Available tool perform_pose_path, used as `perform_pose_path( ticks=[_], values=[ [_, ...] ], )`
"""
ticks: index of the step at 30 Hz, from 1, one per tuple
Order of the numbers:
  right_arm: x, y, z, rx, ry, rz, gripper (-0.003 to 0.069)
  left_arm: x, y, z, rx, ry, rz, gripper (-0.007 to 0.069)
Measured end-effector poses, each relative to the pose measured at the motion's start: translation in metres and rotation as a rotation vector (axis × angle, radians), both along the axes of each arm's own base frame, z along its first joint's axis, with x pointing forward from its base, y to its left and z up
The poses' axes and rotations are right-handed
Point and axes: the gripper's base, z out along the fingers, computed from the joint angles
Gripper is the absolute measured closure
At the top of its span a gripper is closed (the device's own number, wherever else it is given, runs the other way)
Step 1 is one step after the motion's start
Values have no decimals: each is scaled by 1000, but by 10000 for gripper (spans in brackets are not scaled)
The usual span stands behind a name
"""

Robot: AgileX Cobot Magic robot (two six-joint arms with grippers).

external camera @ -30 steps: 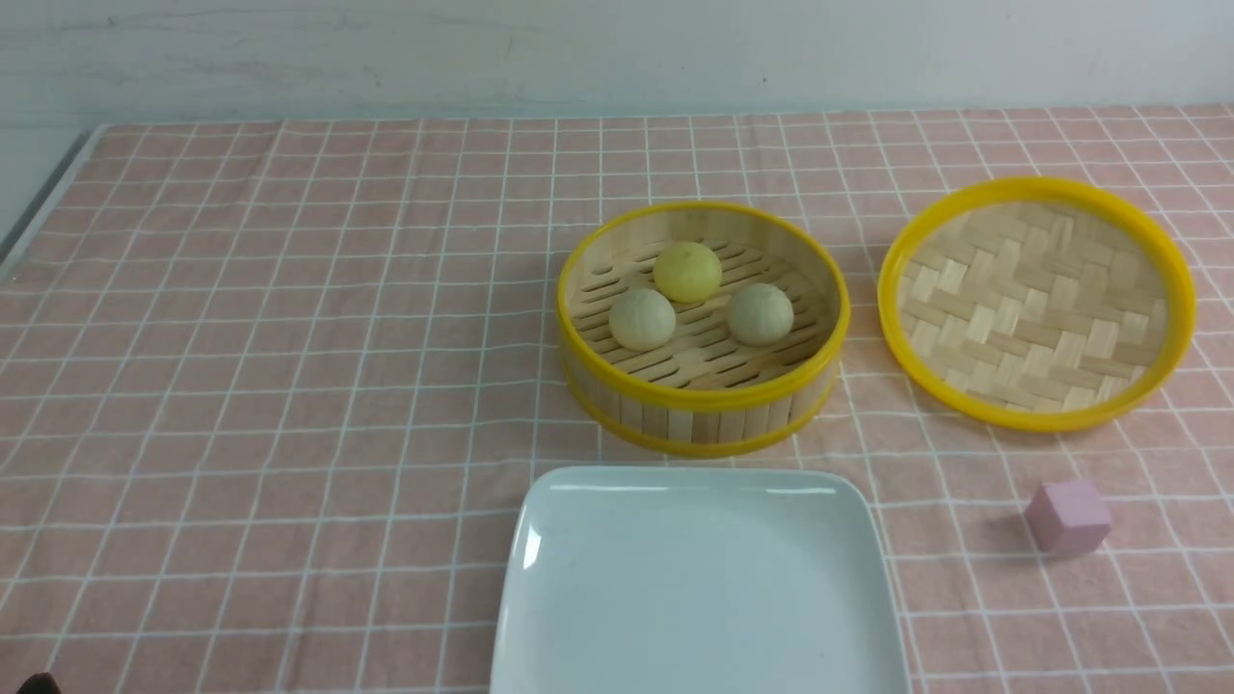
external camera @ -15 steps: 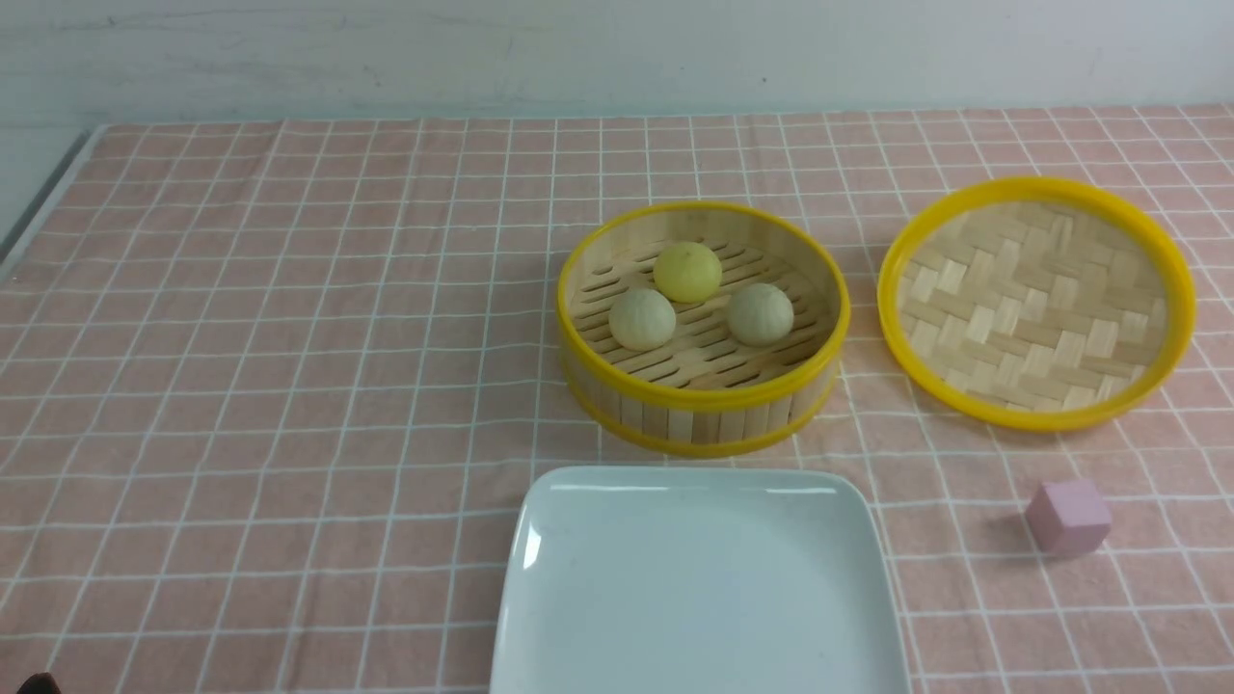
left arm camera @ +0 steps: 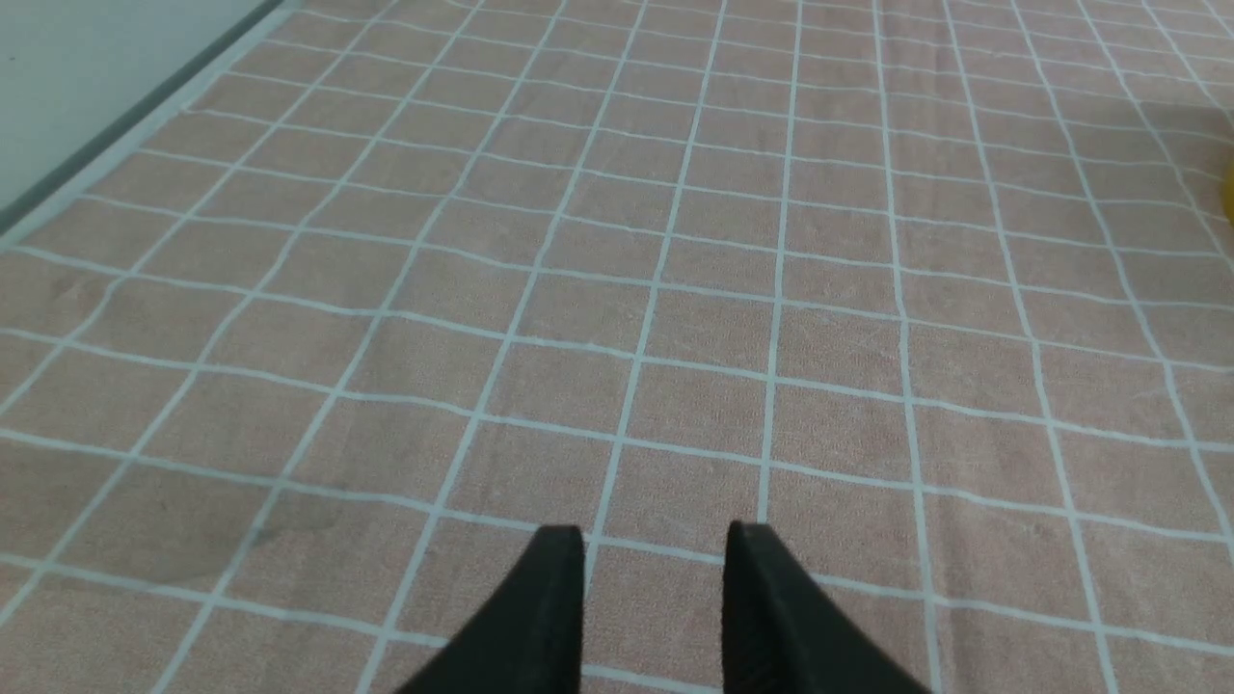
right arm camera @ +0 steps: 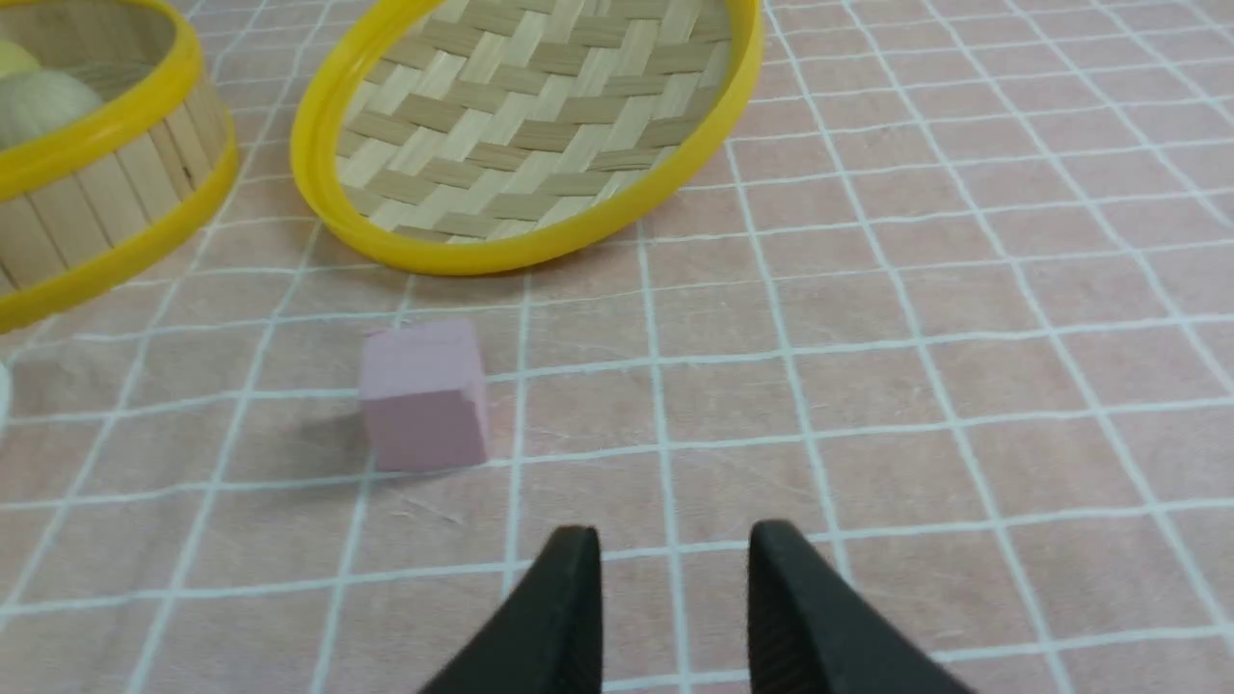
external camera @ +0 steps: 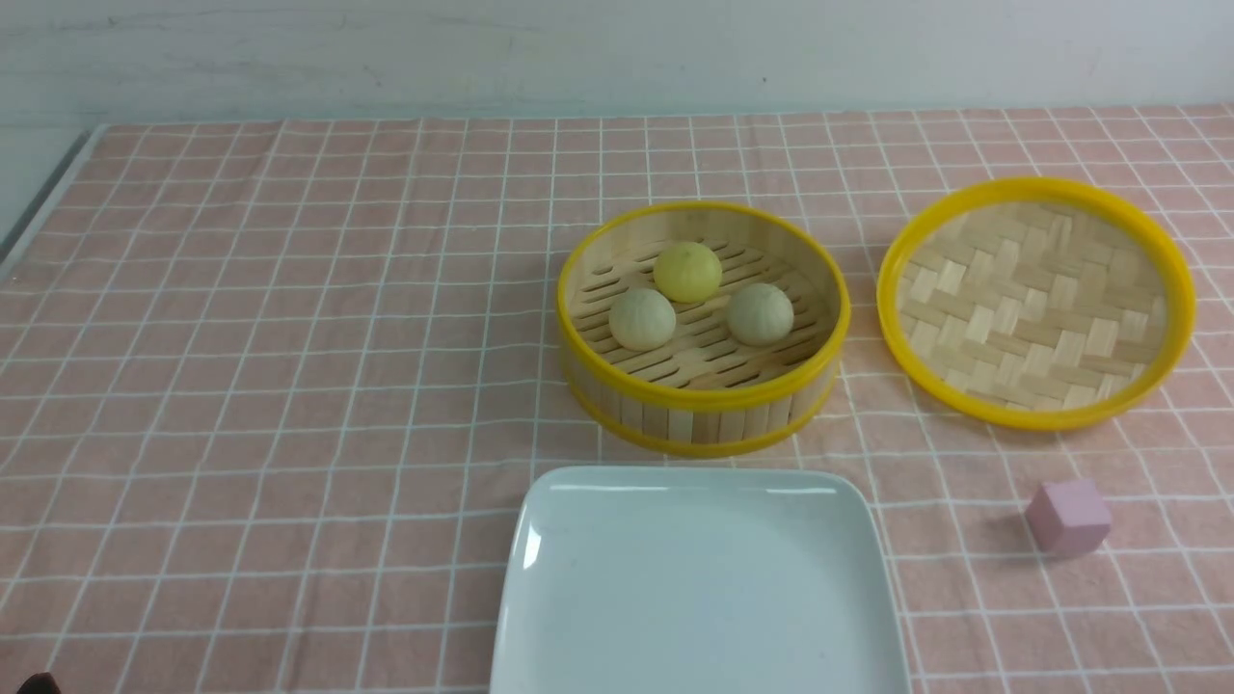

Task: Put the steamed buns into the plate on the pink tablecloth.
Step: 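Reach toward a bun in the bamboo steamer with the right gripper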

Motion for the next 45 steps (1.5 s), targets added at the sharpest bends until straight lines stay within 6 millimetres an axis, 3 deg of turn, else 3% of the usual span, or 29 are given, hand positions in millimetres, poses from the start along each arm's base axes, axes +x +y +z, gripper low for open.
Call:
perform_pose_path(
  ticks=[4, 11, 15, 16, 17, 20, 24, 26, 29, 31, 35, 38, 41, 45],
  values=[
    [0, -7, 1, -209, 8, -20, 419, 0, 0, 0, 7, 0, 1, 386],
    [0, -14, 2, -424, 13, -39, 419, 0, 0, 0, -41, -3, 7, 386],
    [0, -18, 6, -595, 3, -48, 419, 0, -9, 0, -498, -24, 51, 386],
    [0, -18, 6, -594, -1, -47, 419, 0, -9, 1, -525, -24, 54, 386],
    [1, -16, 10, -626, -45, -31, 419, 1, -13, 1, -738, -22, 75, 386],
    [4, -8, 19, -666, -166, 32, 419, 0, -18, 2, -1023, -9, 108, 386],
    [5, 1, 27, -693, -283, 106, 419, 0, -20, 3, -1165, -2, 125, 384],
    [4, 9, 33, -620, -378, 162, 419, 1, -21, 3, -1186, -2, 127, 384],
    [1, 24, 44, -320, -542, 278, 419, 1, -20, 5, -1196, -29, 127, 384],
    [-5, 35, 52, -16, -626, 399, 419, 2, -18, 8, -1206, -64, 124, 384],
    [-10, 44, 57, 337, -616, 518, 419, 2, -18, 10, -1197, -76, 117, 384],
    [-11, 47, 56, 485, -562, 548, 419, 0, -19, 24, -1133, -104, 72, 394],
    [-12, 48, 55, 573, -529, 567, 419, -3, -20, 44, -1062, -143, 19, 449],
    [-16, 53, 57, 709, -492, 628, 419, -10, -23, 80, -933, -165, -59, 596]
  ],
)
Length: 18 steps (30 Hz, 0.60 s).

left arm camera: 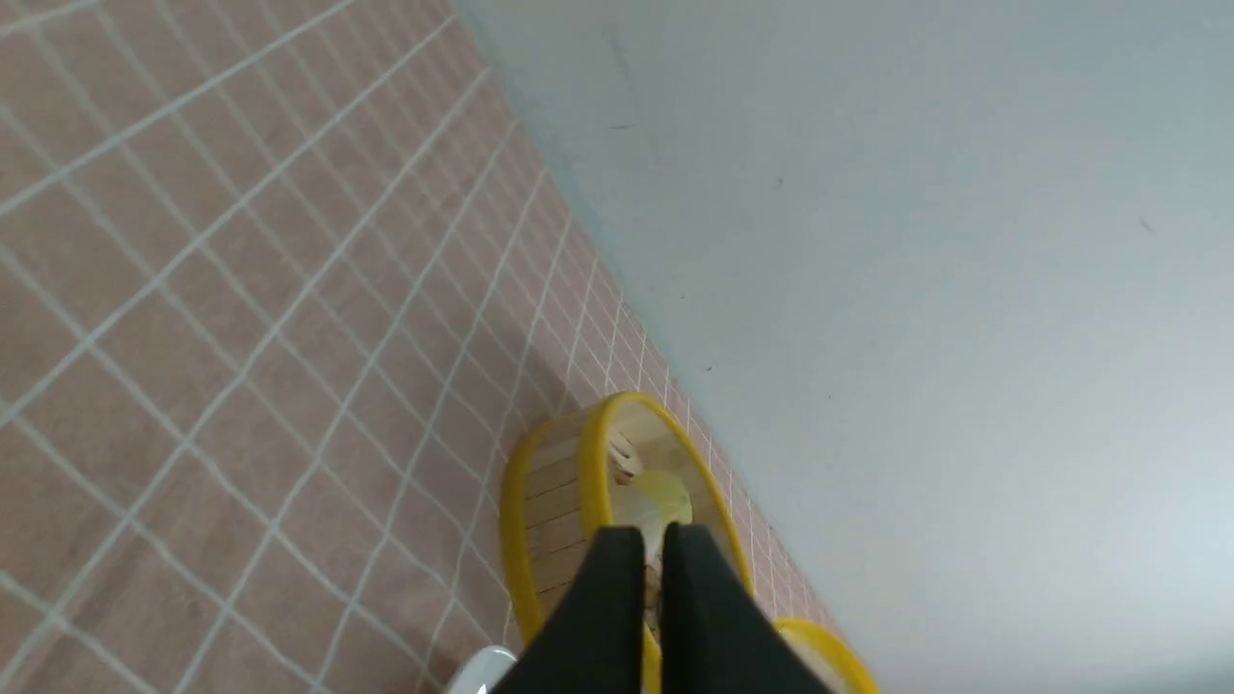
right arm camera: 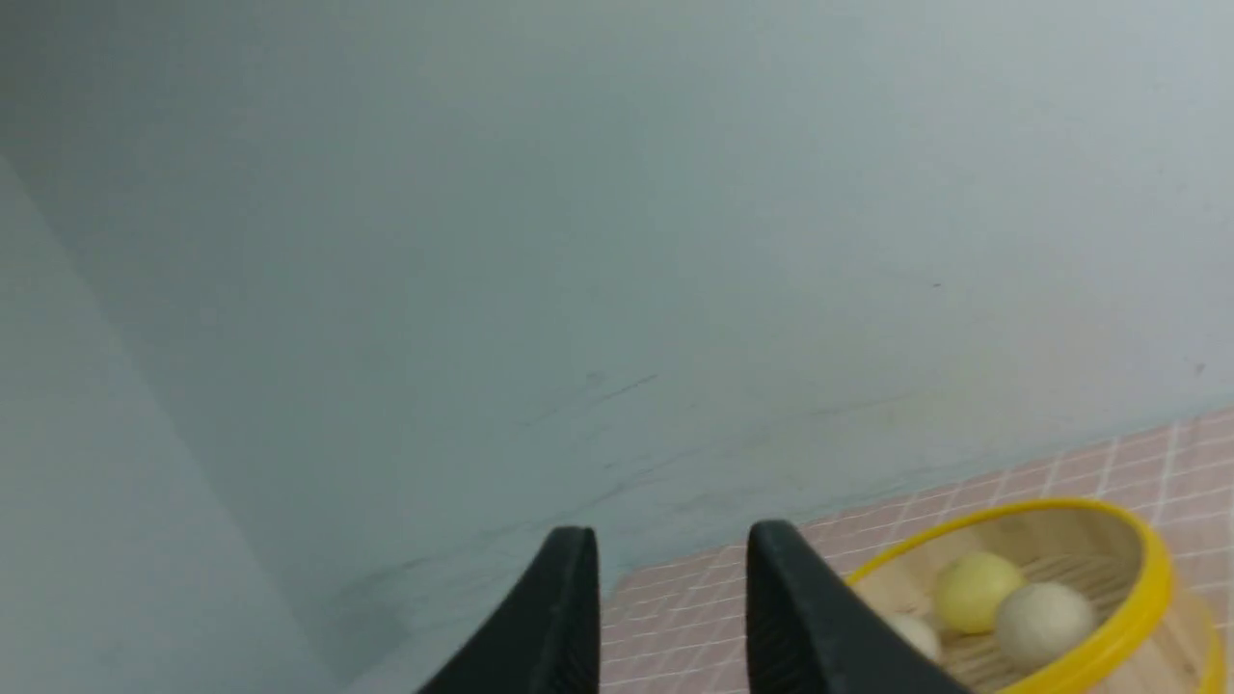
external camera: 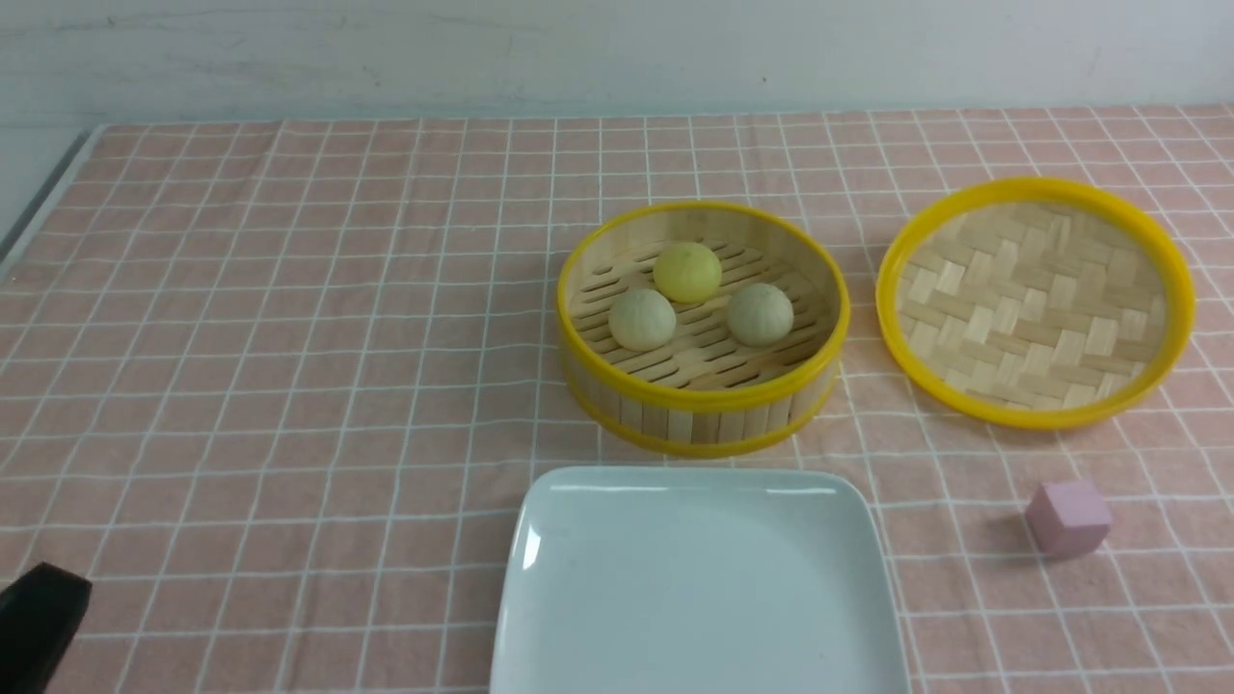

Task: Put the steamed buns into the plate on the pink tablecloth.
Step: 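Reach toward a bun in the bamboo steamer with the right gripper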

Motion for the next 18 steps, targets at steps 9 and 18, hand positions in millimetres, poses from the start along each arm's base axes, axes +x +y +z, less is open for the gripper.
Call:
perform_pose_path(
  ticks=[9, 18],
  values=[
    [7, -16, 16, 17, 82, -203, 607, 25, -6, 58, 307, 178, -151, 623],
    [58, -8, 87, -269, 263, -173, 668, 107, -11, 83, 495, 547, -451, 623]
  ],
)
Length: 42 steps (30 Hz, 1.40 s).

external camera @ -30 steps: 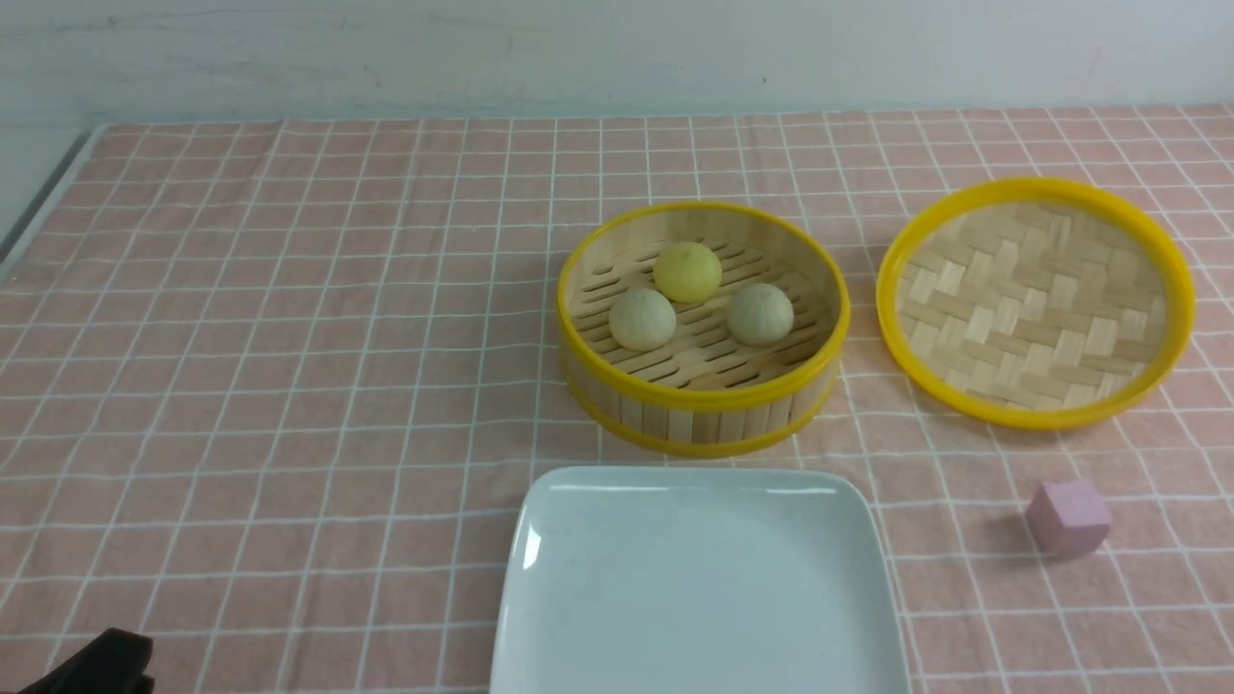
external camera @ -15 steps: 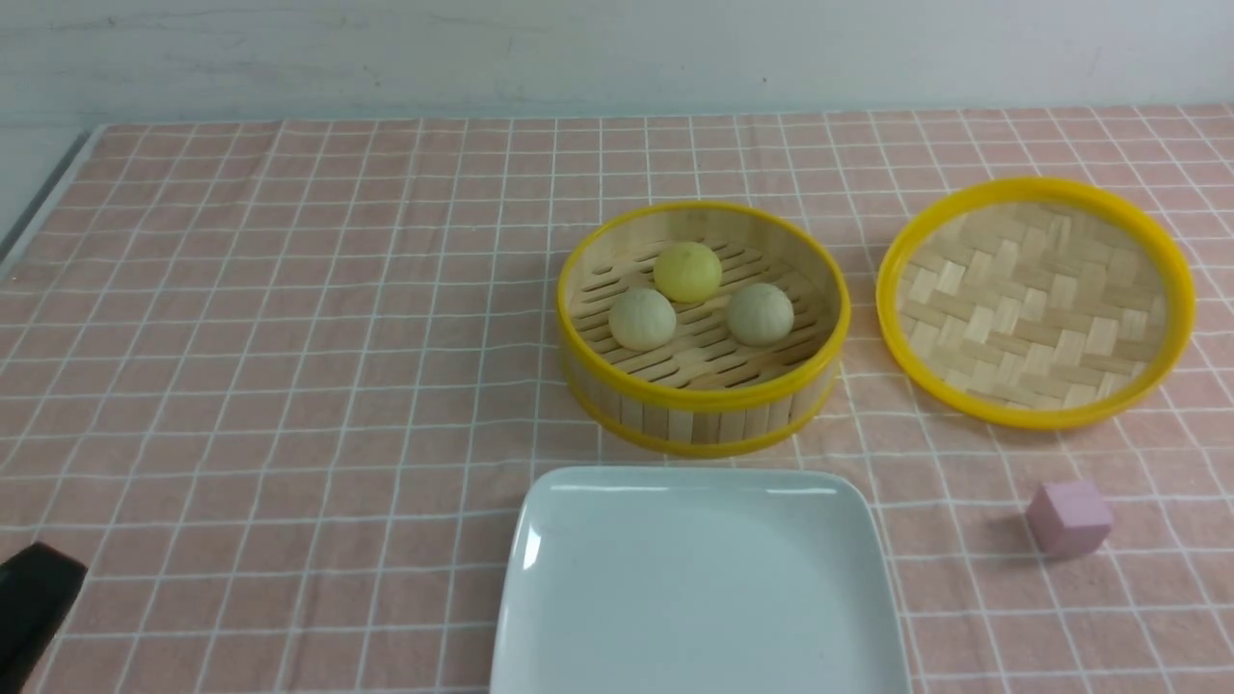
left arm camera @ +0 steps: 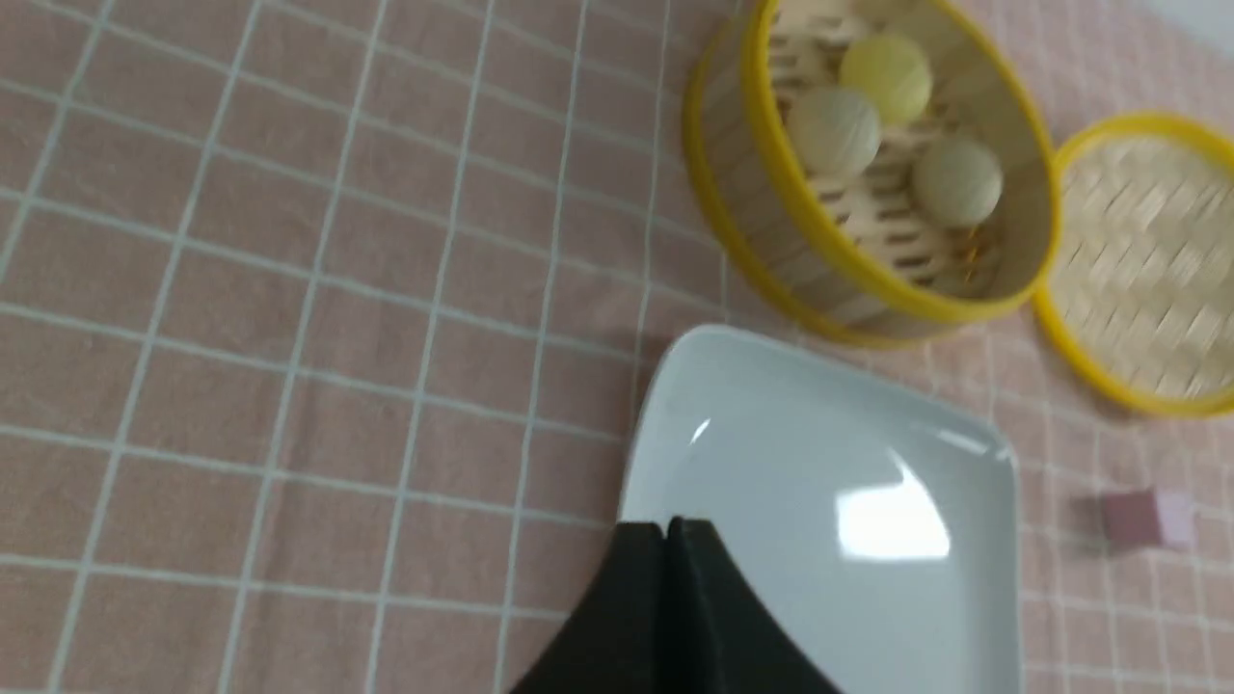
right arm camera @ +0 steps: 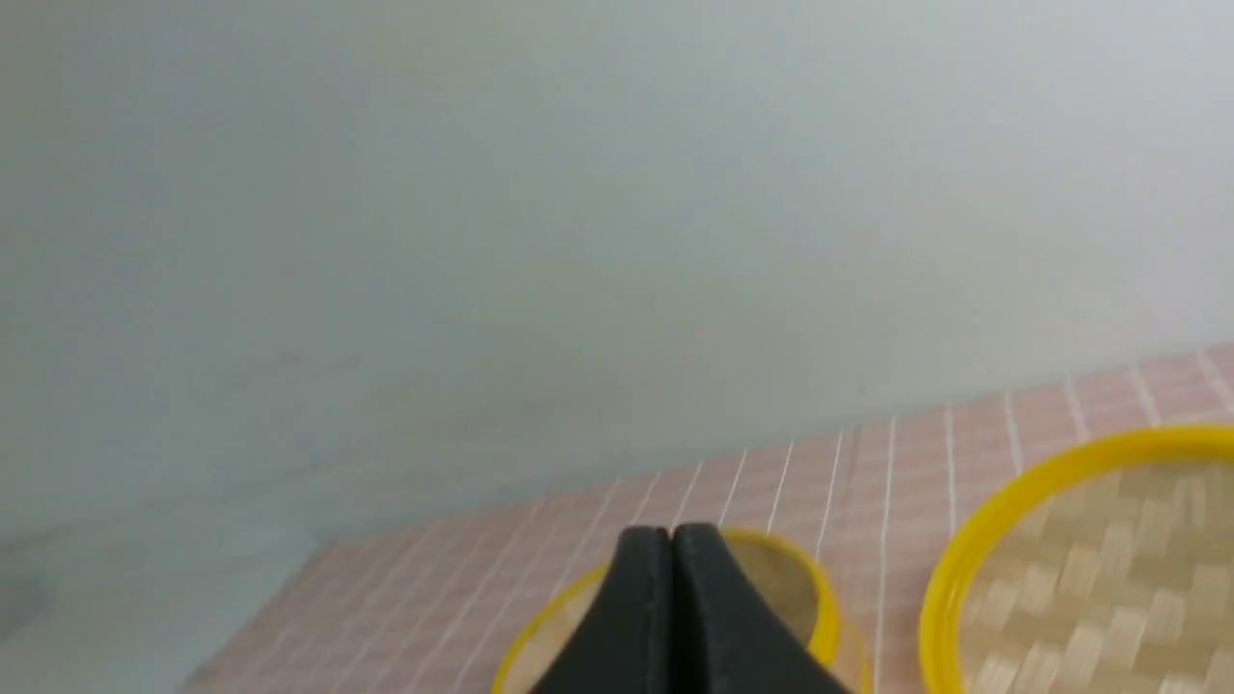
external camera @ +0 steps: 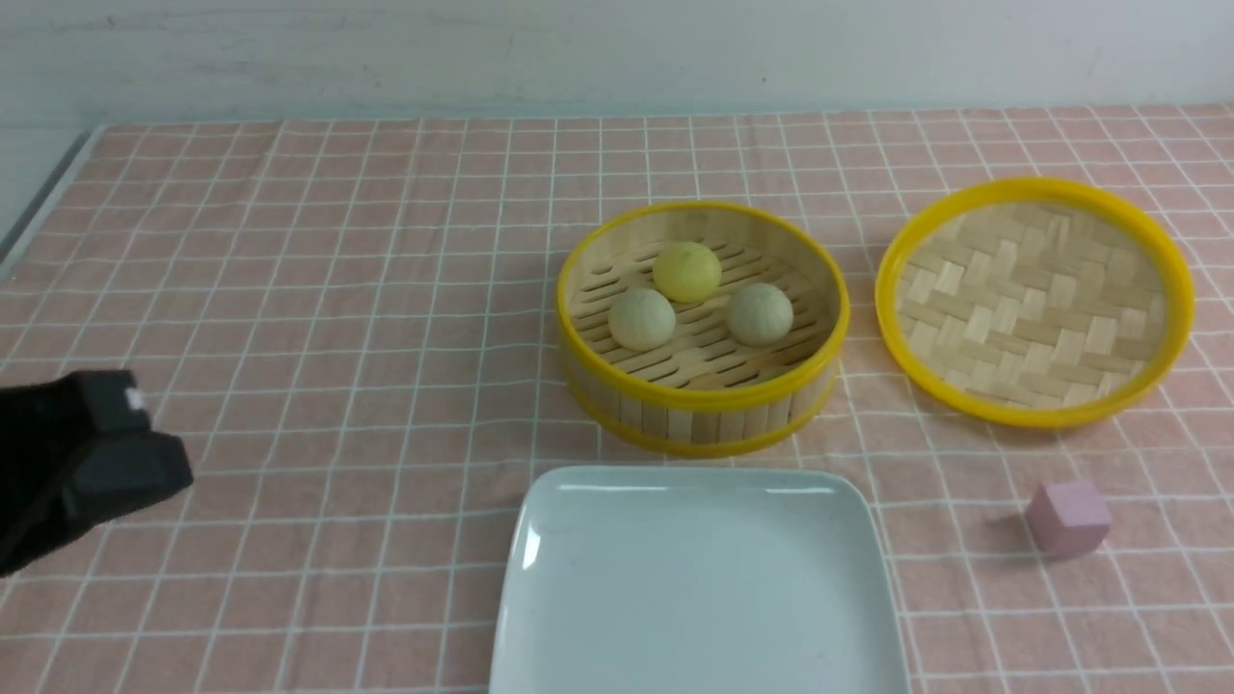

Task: Put the steamed buns into the plate on the pink tablecloth.
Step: 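Reach toward a bun in the bamboo steamer with the right gripper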

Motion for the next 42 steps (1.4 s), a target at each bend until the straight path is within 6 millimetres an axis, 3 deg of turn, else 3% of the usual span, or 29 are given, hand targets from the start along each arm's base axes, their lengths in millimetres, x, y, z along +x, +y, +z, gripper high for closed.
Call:
perform_pose_path(
  ticks=[1, 2, 3, 6, 11, 13, 17, 18, 23, 25, 30, 34, 39, 42],
  values=[
    [17, 5, 0, -20, 76, 56, 668, 11, 0, -5, 13, 55, -28, 623],
    [19, 7, 0, -24, 91, 80, 668, 13, 0, -5, 18, 59, -36, 623],
    [41, 13, -3, -24, 193, 163, 668, 23, 0, -12, 33, 111, -66, 623],
    [82, 23, -8, -77, 294, 300, 668, 39, 0, -26, 58, 185, -116, 623],
    [136, 24, -11, -444, 119, 385, 668, 45, 1, -33, 86, 202, -157, 623],
    [156, 17, -19, -656, 37, 343, 668, 46, 1, -33, 92, 192, -161, 621],
    [182, -5, -38, -868, 93, 132, 668, 47, 2, -32, 102, 170, -163, 617],
    [194, -22, -48, -864, 206, -59, 668, 48, 2, -32, 108, 161, -166, 616],
    [196, -50, -68, -454, 565, -501, 668, 48, 2, -32, 114, 154, -172, 616],
    [192, -46, -75, -473, 658, -502, 668, 48, 2, -32, 114, 154, -172, 615],
    [181, -7, -78, -712, 840, -199, 667, 48, 2, -32, 114, 154, -172, 609],
    [178, 24, -63, -699, 880, 90, 667, 48, 2, -32, 115, 153, -172, 604],
    [201, 62, -43, -599, 809, 347, 664, 49, 2, -31, 117, 138, -163, 601],
    [221, 80, -42, -601, 804, 435, 657, 50, 3, -31, 119, 131, -159, 597]
  ],
)
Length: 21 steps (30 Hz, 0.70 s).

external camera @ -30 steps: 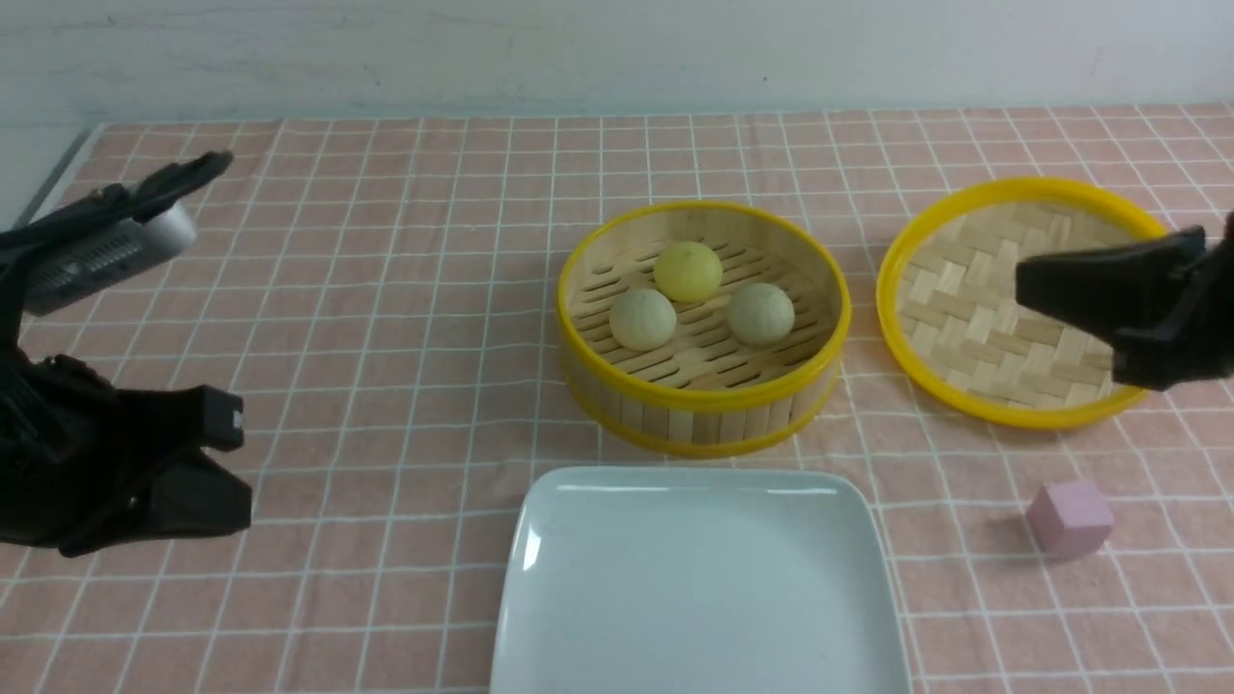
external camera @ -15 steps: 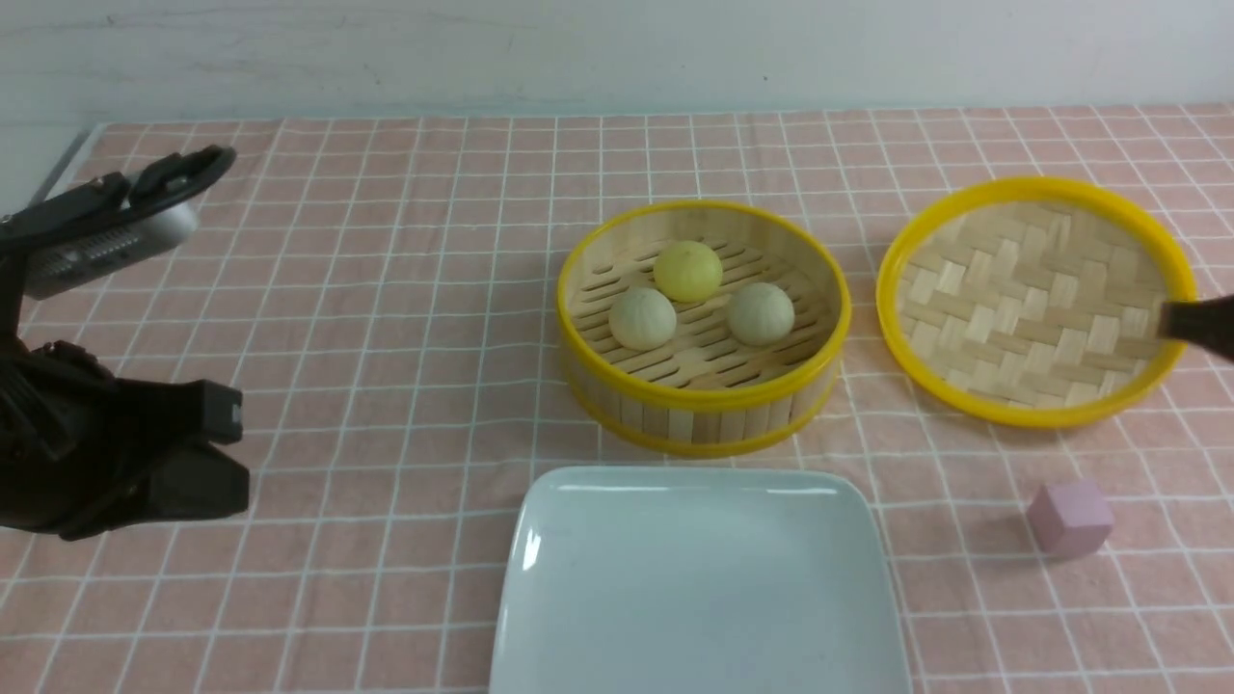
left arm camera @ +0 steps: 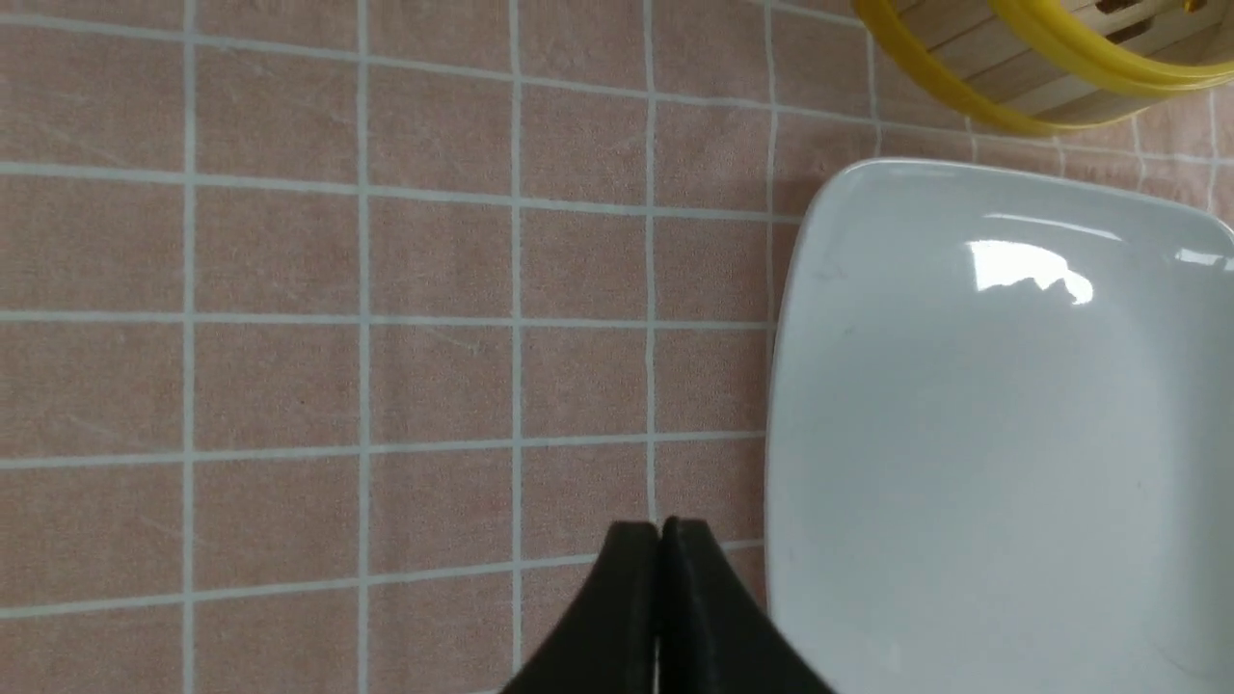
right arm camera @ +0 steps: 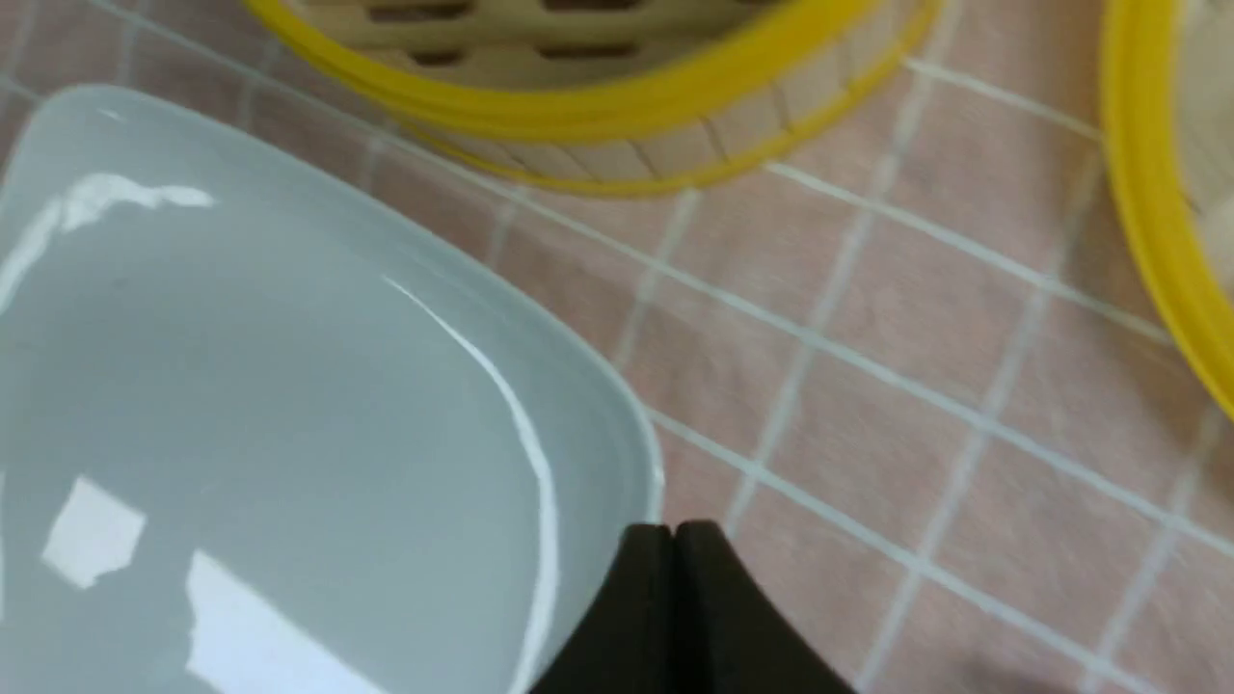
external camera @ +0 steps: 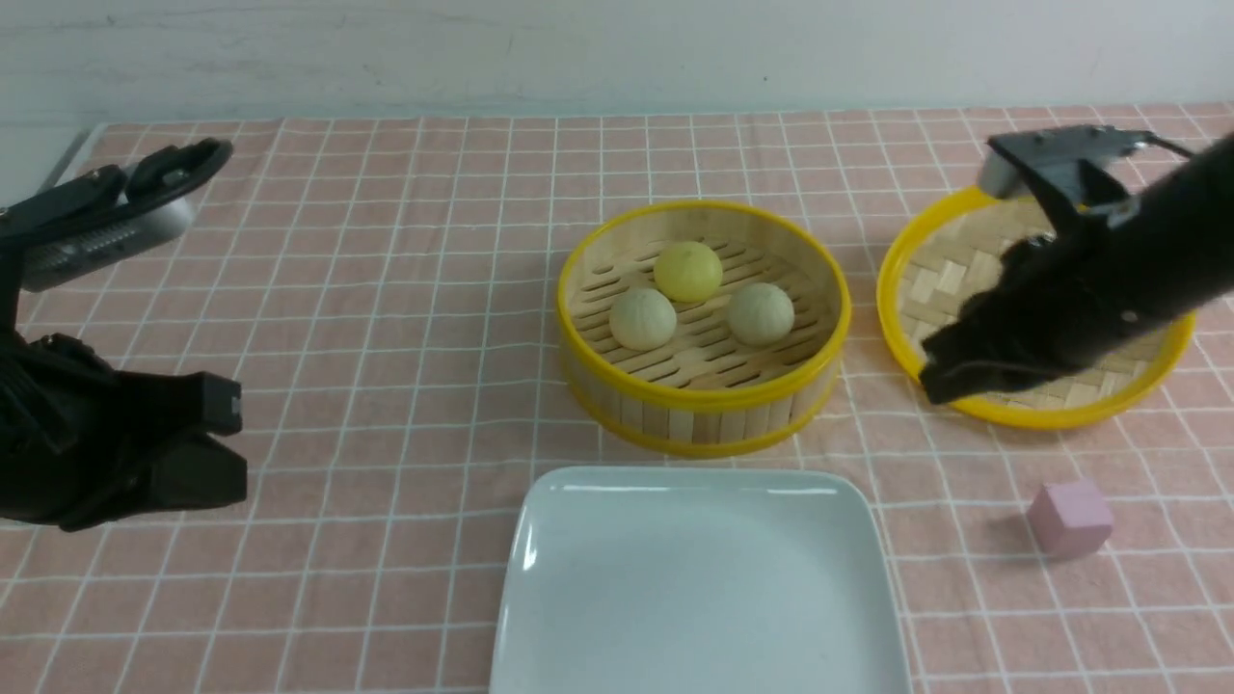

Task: Put the steamed buns into the plate on the pink tablecloth.
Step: 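Reach toward a bun in the bamboo steamer with the right gripper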

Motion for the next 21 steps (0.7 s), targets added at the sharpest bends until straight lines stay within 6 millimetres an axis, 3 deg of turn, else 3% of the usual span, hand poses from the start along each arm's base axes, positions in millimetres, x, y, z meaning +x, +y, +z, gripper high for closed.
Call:
perform_pose_path(
  ticks=[4, 8, 9, 14, 19, 21],
  values=[
    [32, 27, -4, -14, -2, 77, 611, 1, 0, 0, 2, -12, 4, 591],
    [66, 55, -4, -109, -96, 160, 432, 1, 0, 0, 2, -13, 5, 584],
    [68, 56, -6, -112, -96, 161, 423, 1, 0, 0, 2, -13, 5, 583],
    [99, 68, -23, -134, -205, 101, 230, 1, 0, 1, 2, -13, 5, 575],
    [120, 72, -61, -171, -244, 63, 214, 1, 0, 1, 3, -15, 6, 572],
    [126, 73, -83, -176, -216, 35, 302, 2, 1, 1, 3, -22, 9, 570]
  ],
)
